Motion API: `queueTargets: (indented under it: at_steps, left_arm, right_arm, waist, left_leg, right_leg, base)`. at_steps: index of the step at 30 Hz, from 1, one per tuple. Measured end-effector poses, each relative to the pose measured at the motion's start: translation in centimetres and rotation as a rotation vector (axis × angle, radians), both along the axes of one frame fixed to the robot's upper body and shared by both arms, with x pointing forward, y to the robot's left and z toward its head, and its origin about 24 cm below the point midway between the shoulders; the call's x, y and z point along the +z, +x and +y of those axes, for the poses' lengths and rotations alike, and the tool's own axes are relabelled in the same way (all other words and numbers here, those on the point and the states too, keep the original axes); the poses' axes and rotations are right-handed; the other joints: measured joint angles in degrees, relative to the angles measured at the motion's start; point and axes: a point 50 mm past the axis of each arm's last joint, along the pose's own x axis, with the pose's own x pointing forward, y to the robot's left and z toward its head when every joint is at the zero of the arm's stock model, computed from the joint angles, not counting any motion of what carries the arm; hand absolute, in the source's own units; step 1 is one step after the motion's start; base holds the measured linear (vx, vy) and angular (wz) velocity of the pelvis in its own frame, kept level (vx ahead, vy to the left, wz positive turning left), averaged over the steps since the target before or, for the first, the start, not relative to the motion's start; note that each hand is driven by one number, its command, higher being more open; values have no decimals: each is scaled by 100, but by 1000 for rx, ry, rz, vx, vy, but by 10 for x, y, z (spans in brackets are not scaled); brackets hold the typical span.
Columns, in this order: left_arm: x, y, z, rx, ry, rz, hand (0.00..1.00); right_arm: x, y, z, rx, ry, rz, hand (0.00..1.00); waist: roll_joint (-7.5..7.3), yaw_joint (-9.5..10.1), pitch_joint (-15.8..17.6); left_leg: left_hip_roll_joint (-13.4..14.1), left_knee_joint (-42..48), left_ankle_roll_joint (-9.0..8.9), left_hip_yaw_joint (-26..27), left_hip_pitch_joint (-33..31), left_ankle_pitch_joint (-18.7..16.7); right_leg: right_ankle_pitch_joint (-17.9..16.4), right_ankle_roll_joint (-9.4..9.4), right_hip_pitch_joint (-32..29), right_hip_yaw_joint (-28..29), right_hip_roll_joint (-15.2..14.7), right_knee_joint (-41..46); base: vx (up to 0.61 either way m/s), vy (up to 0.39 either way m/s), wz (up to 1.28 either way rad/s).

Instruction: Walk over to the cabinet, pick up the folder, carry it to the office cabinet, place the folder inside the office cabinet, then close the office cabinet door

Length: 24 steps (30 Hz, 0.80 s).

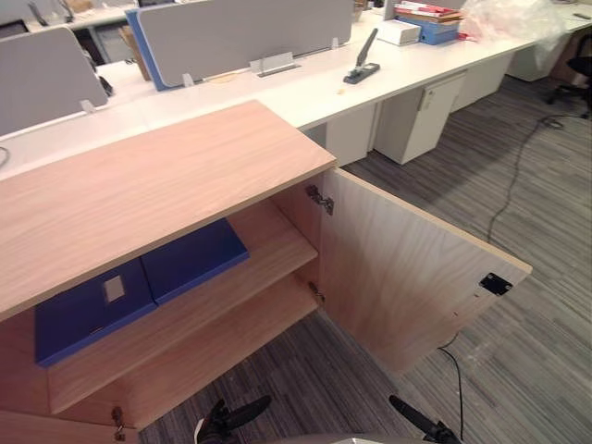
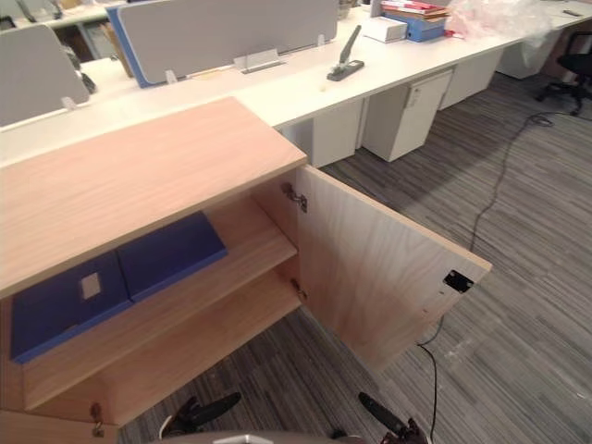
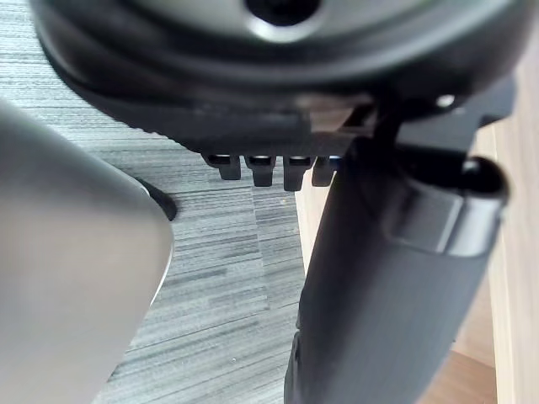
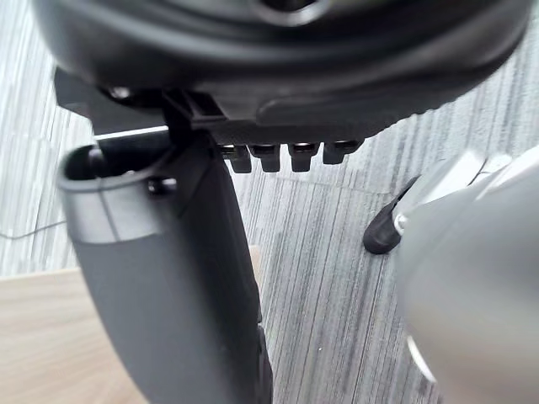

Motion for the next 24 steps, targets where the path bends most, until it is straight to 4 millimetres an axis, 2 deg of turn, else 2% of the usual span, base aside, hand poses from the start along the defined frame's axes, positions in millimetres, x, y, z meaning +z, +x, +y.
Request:
queueTargets:
  at_steps: [2, 4, 8, 9, 10, 11, 13, 14, 15, 16, 18, 19, 21, 24]
  left_arm:
    - [1, 2, 2, -1, 10, -4, 100]
    - [1, 0, 2, 10, 10, -3, 100]
    - [1, -2, 1, 18, 12, -4, 100]
    - [1, 0, -3, 26, 4, -15, 100]
    - [2, 0, -3, 52, 0, -28, 100]
    - [3, 2, -6, 74, -10, -40, 100]
    - [3, -2, -5, 93, -7, -43, 100]
    - [4, -6, 0, 107, 6, -46, 100]
    - [5, -4, 4, 103, 17, -53, 100]
    - [5, -3, 3, 99, 14, -52, 100]
    - [3, -4, -7, 83, -20, -51, 100]
    - [3, -2, -10, 66, -25, -54, 100]
    - [3, -1, -10, 53, -27, -55, 100]
    - [3, -2, -8, 71, -28, -52, 100]
  right_arm:
    - [1, 1, 3, -23, -1, -7, 100]
    - [2, 3, 2, -40, -3, -24, 100]
    - [9, 23, 1, -38, -19, -109, 100]
    - [13, 34, 4, -29, -19, -144, 100]
    - [15, 40, 7, -28, -18, -173, 100]
    - [18, 47, 8, -20, -21, -196, 100]
    - [20, 50, 7, -10, -32, -205, 100]
    - [20, 50, 7, -12, -32, -206, 100]
    - [20, 52, 8, -10, -32, -210, 100]
    - [21, 53, 4, -10, -40, -212, 100]
    - [20, 43, -11, -35, -79, -176, 100]
    - [20, 41, -16, -35, -93, -164, 100]
    - [22, 44, -25, -28, -115, -155, 100]
    - [24, 47, -33, -18, -137, -154, 100]
  waist:
    - [-60, 3, 11]
    - [-51, 15, 19]
    - [9, 58, 120]
    - [36, 103, 166]
    - [81, 167, 203]
    - [111, 178, 264]
    - [153, 233, 270]
    - [68, 273, 218]
    - [-46, 332, 212]
    - [-12, 327, 227]
    - [117, 293, 150]
    - [135, 293, 137]
    - [141, 295, 121]
    - [112, 293, 106]
  left_leg:
    - [-173, -45, 90, 98, -59, 57]
    - [-264, -93, 120, 240, 49, 73]
    - [-275, -31, 225, 642, 265, -3]
    - [-213, 58, 246, 850, 288, -49]
    - [-161, 134, 301, 1034, 291, -102]
    - [-104, 281, 337, 1203, 309, -195]
    - [0, 474, 299, 1406, 351, -329]
    - [39, 531, 228, 1538, 368, -374]
    - [66, 548, 164, 1649, 392, -404]
    - [119, 535, 146, 1657, 411, -402]
    - [152, 95, 98, 1648, 555, -166]
    - [151, -111, 92, 1644, 593, -45]
    - [190, -465, 62, 1649, 595, 177]
    - [228, -611, 37, 1638, 603, 278]
  right_leg:
    - [9, 92, -133, 75, -174, 43]
    - [24, 146, -125, 184, -260, 54]
    - [85, 248, -218, 215, -323, 326]
    - [121, 261, -412, -346, -353, 582]
    - [31, 35, -529, -1067, -470, 726]
    - [-169, -193, -620, -1970, -836, 1228]
    - [-379, -305, -650, -2932, -1305, 1924]
    - [-435, -278, -578, -3284, -1560, 2230]
    - [-607, 8, -500, -3502, -1588, 2104]
    - [-623, 54, -498, -3534, -1539, 2082]
    - [-620, 43, -485, -3553, -1353, 1928]
    - [-602, 13, -514, -3555, -1304, 1872]
    - [-474, -73, -613, -3553, -1122, 1649]
    - [-330, -114, -600, -3541, -979, 1412]
  base:
    - [-8, 105, -13]
    - [5, 103, -26]
    - [-33, 84, -49]
    - [-128, 29, -78]
    - [-157, 7, -84]
    - [-132, -3, -69]
    - [-46, -59, -64]
    - [20, -143, -75]
    - [41, -237, -59]
    - [39, -252, -31]
    - [50, -244, -5]
    - [38, -133, -4]
    - [18, -103, -10]
    - [23, -57, -13]
